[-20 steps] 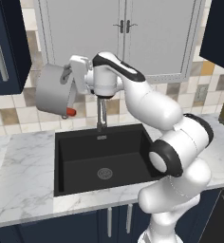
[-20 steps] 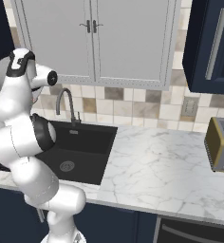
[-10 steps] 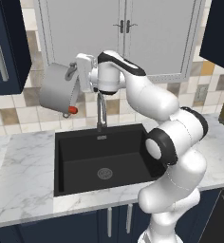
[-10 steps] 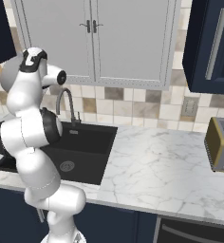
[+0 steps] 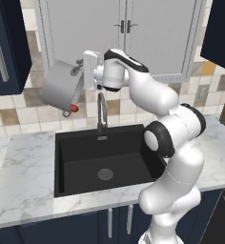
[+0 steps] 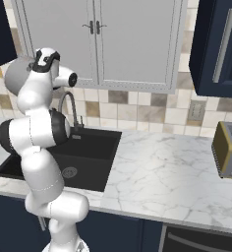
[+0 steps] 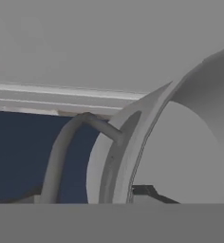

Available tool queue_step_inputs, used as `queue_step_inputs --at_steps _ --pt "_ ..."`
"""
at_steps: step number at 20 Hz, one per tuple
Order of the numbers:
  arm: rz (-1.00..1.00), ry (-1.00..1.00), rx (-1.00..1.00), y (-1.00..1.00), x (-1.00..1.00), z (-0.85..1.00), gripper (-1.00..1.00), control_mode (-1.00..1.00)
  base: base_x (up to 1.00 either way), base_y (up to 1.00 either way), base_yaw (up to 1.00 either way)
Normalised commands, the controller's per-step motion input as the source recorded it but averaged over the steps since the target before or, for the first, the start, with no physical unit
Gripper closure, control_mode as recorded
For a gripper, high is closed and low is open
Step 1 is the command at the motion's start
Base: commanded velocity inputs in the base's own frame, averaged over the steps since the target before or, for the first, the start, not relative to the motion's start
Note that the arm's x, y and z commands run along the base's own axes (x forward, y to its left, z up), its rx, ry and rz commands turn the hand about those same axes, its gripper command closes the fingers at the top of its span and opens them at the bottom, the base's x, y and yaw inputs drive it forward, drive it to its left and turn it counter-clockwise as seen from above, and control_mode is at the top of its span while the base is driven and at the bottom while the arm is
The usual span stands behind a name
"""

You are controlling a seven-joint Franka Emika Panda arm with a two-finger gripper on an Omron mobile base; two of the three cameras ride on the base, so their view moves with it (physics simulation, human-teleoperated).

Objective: Dump the carrot from the pot into the sink. Then turn on the water and wash the carrot. Then turn off the water and put the carrot back in the pot.

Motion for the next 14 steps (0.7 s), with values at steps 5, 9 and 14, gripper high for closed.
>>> queue_step_inputs --at_steps 5,9,14 --pt "0.02 0.08 0.14 -0.29 0.33 0.0 1.0 -1.0 0.0 0.0 0.0" --pt "0.03 0.06 0.1 -0.36 0.26 0.0 1.0 -1.0 0.0 0.0 0.0" --pt "0.05 0.05 0.07 -0.37 0.07 -0.06 1.0 -1.0 0.0 0.0 0.0"
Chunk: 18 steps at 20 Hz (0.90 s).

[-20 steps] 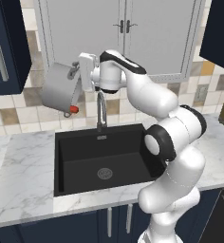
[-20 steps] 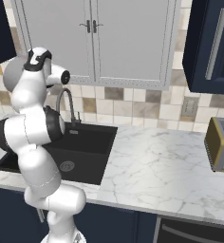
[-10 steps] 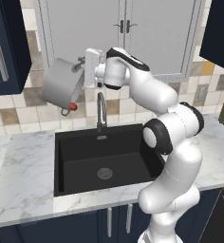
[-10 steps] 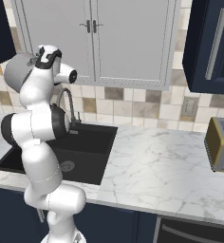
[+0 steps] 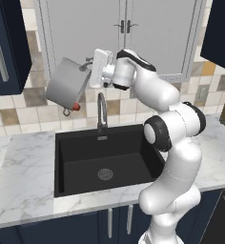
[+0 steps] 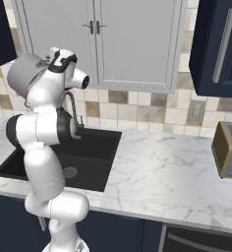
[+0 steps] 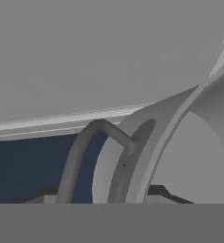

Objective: Dump the carrot from the pot into the sink. Then turn on the water and wash the carrot. Then turn off the water and put the carrot back in the pot.

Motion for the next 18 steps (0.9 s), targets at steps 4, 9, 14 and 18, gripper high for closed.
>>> queue_step_inputs --at_steps 4,9,14,18 --pt "0.09 0.07 0.13 -0.35 0.01 -0.07 1.0 -1.0 0.0 0.0 0.0" --pt "0.13 0.06 0.17 -0.35 0.0 -0.02 1.0 -1.0 0.0 0.0 0.0" --pt "0.14 0.04 0.21 -0.26 0.05 0.0 1.0 -1.0 0.0 0.0 0.0" --pt "0.1 0.0 0.19 -0.17 0.2 0.0 1.0 -1.0 0.0 0.0 0.0"
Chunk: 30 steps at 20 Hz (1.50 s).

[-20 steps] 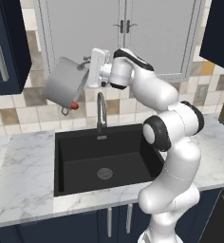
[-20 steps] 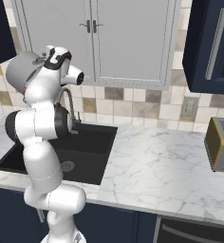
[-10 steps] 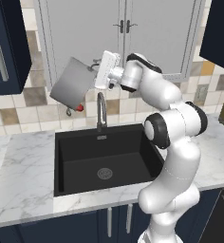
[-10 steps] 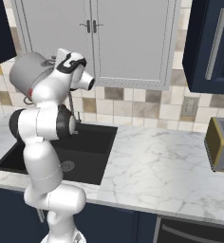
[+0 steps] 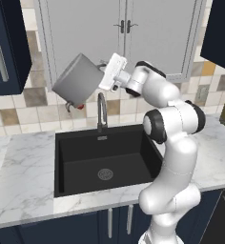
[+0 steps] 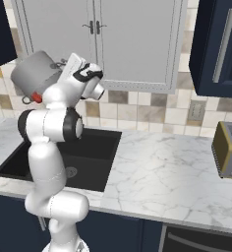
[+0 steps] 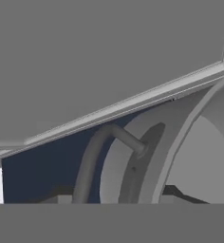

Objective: Dump the carrot from the pot into the sink. Then turn on the water and wash the carrot. Then turn off the water and put the carrot back in the pot.

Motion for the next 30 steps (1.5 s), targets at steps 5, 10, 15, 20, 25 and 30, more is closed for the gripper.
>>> queue_step_inputs --at_steps 5,10,15,20,25,30 --pt "0.08 0.0 0.18 -0.08 0.22 0.0 1.0 -1.0 0.0 0.0 0.0" --pt "0.05 0.02 0.18 -0.04 0.22 0.0 1.0 -1.0 0.0 0.0 0.0" --pt "0.03 0.01 0.1 0.0 -0.02 0.04 1.0 -1.0 0.0 0.0 0.0" --pt "-0.01 -0.05 -0.02 0.34 -0.7 0.64 1.0 -1.0 0.0 0.0 0.0" --pt "-0.06 -0.05 -0.08 0.23 -0.8 0.82 1.0 -1.0 0.0 0.0 0.0" --pt "-0.13 0.0 -0.11 0.0 -0.71 0.58 1.0 -1.0 0.0 0.0 0.0"
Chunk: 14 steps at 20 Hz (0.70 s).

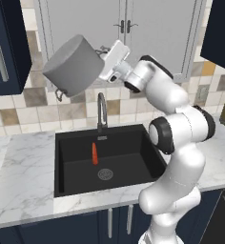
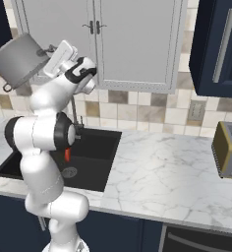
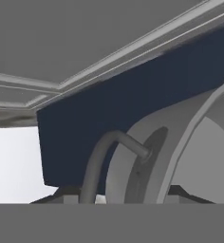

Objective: Dump the carrot from the pot into the sink. Then turn on the water and wash the carrot. Then turn off the water and put the carrot back in the pot.

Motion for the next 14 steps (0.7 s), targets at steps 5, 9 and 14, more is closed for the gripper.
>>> queue_step_inputs --at_steps 5,9,14 --pt "-0.16 0.05 -0.11 0.0 -0.72 0.4 1.0 -1.0 0.0 0.0 0.0" --pt "-0.18 0.09 -0.14 -0.01 -0.74 0.35 1.0 -1.0 0.0 0.0 0.0" --pt "-0.19 0.1 -0.18 -0.01 -0.64 0.44 1.0 -1.0 0.0 0.0 0.0"
